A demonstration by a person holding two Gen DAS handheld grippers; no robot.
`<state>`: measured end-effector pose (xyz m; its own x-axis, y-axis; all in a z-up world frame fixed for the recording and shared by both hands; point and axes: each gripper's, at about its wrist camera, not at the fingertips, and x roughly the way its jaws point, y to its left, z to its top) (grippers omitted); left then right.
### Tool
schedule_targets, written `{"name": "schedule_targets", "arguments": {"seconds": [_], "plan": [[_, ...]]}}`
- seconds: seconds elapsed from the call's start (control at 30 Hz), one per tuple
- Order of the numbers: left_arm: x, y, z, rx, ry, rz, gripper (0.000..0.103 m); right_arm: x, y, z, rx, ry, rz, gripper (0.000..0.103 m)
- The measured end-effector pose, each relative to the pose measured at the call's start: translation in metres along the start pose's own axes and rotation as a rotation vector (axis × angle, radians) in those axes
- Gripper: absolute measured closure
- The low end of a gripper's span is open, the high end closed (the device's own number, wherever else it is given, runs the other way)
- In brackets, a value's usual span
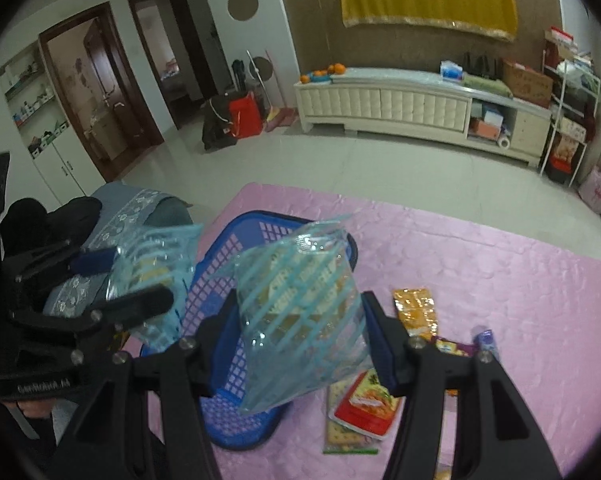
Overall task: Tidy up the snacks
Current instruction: 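Carry both bags over the blue basket and open both tools to drop them, then withdraw both tools from the basket back over the snack pile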
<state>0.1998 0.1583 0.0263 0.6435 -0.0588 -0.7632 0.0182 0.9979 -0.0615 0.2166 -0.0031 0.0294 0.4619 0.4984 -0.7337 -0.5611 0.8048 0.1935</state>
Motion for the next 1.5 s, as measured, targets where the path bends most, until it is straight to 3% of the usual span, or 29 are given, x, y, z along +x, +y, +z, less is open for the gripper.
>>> {"name": "schedule_targets", "arguments": {"seconds": [0.2, 0.57, 0.63, 0.73, 0.77, 0.8, 0.87, 1.17, 1.5], "plan": [[0.026, 0.021, 0.010, -0.007, 0.034, 0.004, 0.047, 0.037, -0.002, 0.017, 0.030, 0.070, 0.008, 0.041], [0.063, 0.037, 0.025, -0.025, 0.076, 0.006, 0.047, 0.060, 0.006, 0.033, -0.005, 0.105, -0.014, 0.040], [0.064, 0.040, 0.027, -0.035, 0.061, 0.005, 0.042, 0.067, 0.006, 0.031, -0.015, 0.117, -0.029, 0.040], [0.061, 0.045, 0.029, -0.037, 0.022, 0.005, 0.035, 0.076, 0.008, 0.035, -0.041, 0.117, -0.054, 0.035], [0.060, 0.045, 0.030, -0.036, 0.022, 0.015, 0.034, 0.075, 0.007, 0.037, -0.049, 0.106, -0.075, 0.026], [0.059, 0.046, 0.030, -0.037, 0.025, 0.024, 0.033, 0.074, 0.006, 0.038, -0.049, 0.097, -0.086, 0.017], [0.054, 0.046, 0.029, -0.045, 0.024, 0.029, 0.032, 0.063, 0.005, 0.036, -0.057, 0.068, -0.100, 0.010], [0.017, 0.024, 0.013, -0.036, 0.004, 0.027, 0.025, 0.016, -0.004, 0.021, -0.032, 0.051, -0.124, 0.010], [-0.019, -0.025, -0.005, 0.007, -0.026, 0.003, 0.025, -0.039, -0.008, -0.005, -0.014, 0.019, -0.113, 0.010]]}}
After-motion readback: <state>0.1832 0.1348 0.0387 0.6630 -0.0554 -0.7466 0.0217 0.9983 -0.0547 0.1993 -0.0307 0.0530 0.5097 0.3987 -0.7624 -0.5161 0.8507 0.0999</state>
